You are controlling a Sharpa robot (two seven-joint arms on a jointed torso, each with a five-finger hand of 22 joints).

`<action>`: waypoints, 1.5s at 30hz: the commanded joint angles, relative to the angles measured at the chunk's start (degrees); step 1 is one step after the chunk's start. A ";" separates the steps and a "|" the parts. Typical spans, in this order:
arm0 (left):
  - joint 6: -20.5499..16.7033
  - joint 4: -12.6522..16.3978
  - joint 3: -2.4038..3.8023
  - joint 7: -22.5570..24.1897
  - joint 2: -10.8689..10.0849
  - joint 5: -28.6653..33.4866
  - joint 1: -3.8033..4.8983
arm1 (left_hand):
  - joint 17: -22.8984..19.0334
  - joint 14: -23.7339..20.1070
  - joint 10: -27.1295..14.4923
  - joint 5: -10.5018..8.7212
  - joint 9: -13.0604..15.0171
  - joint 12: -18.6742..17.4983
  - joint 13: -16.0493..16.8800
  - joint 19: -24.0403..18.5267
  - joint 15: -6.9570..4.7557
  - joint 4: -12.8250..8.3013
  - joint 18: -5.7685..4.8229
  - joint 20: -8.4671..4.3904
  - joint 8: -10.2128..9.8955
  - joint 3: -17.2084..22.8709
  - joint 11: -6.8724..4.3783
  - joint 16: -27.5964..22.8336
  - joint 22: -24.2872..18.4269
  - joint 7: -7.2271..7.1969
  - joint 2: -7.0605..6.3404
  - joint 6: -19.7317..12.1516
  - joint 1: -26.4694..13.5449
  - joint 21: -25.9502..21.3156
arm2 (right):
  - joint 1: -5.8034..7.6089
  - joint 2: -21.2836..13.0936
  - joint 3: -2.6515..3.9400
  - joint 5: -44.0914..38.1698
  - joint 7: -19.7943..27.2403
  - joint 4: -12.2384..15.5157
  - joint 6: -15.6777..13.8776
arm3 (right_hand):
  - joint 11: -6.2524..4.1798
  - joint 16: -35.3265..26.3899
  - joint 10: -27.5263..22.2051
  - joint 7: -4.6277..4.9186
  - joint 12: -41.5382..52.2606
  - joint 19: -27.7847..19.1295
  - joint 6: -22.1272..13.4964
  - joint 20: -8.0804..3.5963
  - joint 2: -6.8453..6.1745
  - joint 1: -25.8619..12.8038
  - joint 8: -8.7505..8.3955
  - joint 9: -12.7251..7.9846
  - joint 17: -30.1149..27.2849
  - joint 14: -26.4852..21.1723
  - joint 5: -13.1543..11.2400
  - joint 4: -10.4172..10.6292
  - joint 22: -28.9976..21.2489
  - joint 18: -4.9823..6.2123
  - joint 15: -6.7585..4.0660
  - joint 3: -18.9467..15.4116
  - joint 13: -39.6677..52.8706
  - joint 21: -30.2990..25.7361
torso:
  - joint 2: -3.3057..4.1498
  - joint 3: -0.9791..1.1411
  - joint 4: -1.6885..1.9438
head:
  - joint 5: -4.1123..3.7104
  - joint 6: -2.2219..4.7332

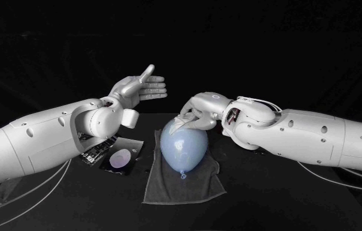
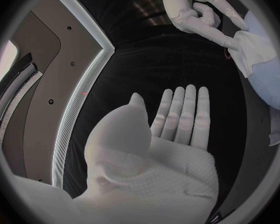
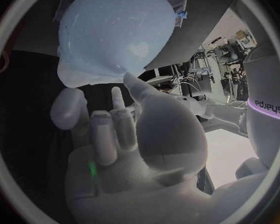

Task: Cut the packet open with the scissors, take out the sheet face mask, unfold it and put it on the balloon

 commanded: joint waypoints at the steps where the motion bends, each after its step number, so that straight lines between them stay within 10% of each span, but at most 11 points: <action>1: 0.73 0.05 0.06 0.78 0.10 -0.16 0.02 | 0.09 0.29 0.40 0.12 -0.07 -0.12 -0.01 0.32 -0.14 0.09 0.91 0.04 0.38 -0.43 -0.13 -0.25 -0.01 1.52 0.03 0.54 0.74 0.30 | -0.13 0.35 -0.02 -0.75 -0.11 -0.36 2.26 | 0.31 0.22 3.19 0.10 0.06 -0.35 -0.25 0.14 -0.07 -0.67 -0.26 -0.08 14.22 5.74 -0.12 0.34 5.95 0.64 0.42 -0.22 11.75 -0.26 | 0.01 0.00 0.03 | -0.03 -0.12; 12: 0.14 0.18 0.05 0.30 -0.10 -0.16 0.03 | 0.11 0.27 0.37 0.11 -0.10 -0.17 -0.02 0.34 -0.09 0.17 0.91 0.03 0.36 -0.55 -0.04 -0.29 -0.02 1.65 0.46 0.53 0.91 0.31 | -0.27 0.95 -0.06 -0.46 -0.46 -0.67 4.26 | 0.35 0.30 3.27 0.11 0.27 -0.28 0.24 0.23 0.85 -1.16 -0.25 -0.25 14.41 5.79 -0.12 1.20 6.05 0.62 0.48 -0.25 11.87 -0.15 | 0.05 0.00 0.00 | 0.08 -0.48; 28: -0.01 0.22 0.04 -0.24 -0.18 -0.16 0.04 | 0.14 0.24 0.32 0.12 -0.15 -0.23 -0.03 0.34 -0.04 0.24 0.90 0.04 0.33 -0.73 0.04 -0.35 -0.02 1.75 1.03 0.48 1.00 0.32 | -0.28 1.38 -0.12 -1.07 -1.69 -1.25 9.45 | -0.64 0.52 3.52 -1.12 0.88 0.03 3.93 -0.20 10.26 -0.84 1.41 -0.19 14.94 5.94 -0.10 6.18 6.48 0.58 -0.25 5.09 12.20 0.36 | -0.05 -0.01 0.04 | 0.06 -0.82; 39: 0.02 0.25 0.04 -0.60 -0.32 -0.16 0.04 | 0.14 0.19 0.27 0.11 -0.17 -0.27 -0.04 0.33 -0.01 0.24 0.89 0.05 0.30 -0.83 0.08 -0.39 -0.03 1.80 1.23 0.44 0.99 0.32 | -0.28 1.24 -0.13 -2.37 -1.74 -1.15 6.15 | -1.11 0.58 3.96 -1.64 1.63 0.66 5.26 -0.62 9.94 -0.27 2.75 0.31 15.09 5.99 -0.11 6.45 6.98 0.35 -0.68 7.17 12.65 1.64 | -0.02 0.00 0.06 | -0.06 -0.87; 45: 0.00 0.25 0.03 -0.66 -0.41 -0.15 0.04 | 0.14 0.15 0.22 0.11 -0.19 -0.30 -0.05 0.32 0.01 0.22 0.88 0.06 0.27 -0.89 0.10 -0.42 -0.03 1.83 1.31 0.39 1.03 0.31 | -0.28 0.59 -0.13 -1.53 0.20 -0.43 -1.75 | -1.45 0.58 4.23 -2.04 2.09 0.99 5.99 -0.89 9.09 -0.02 3.77 0.74 15.09 5.99 -0.11 6.70 7.24 0.25 -0.99 8.16 12.93 2.19 | -0.02 0.00 0.03 | -0.19 -0.64</action>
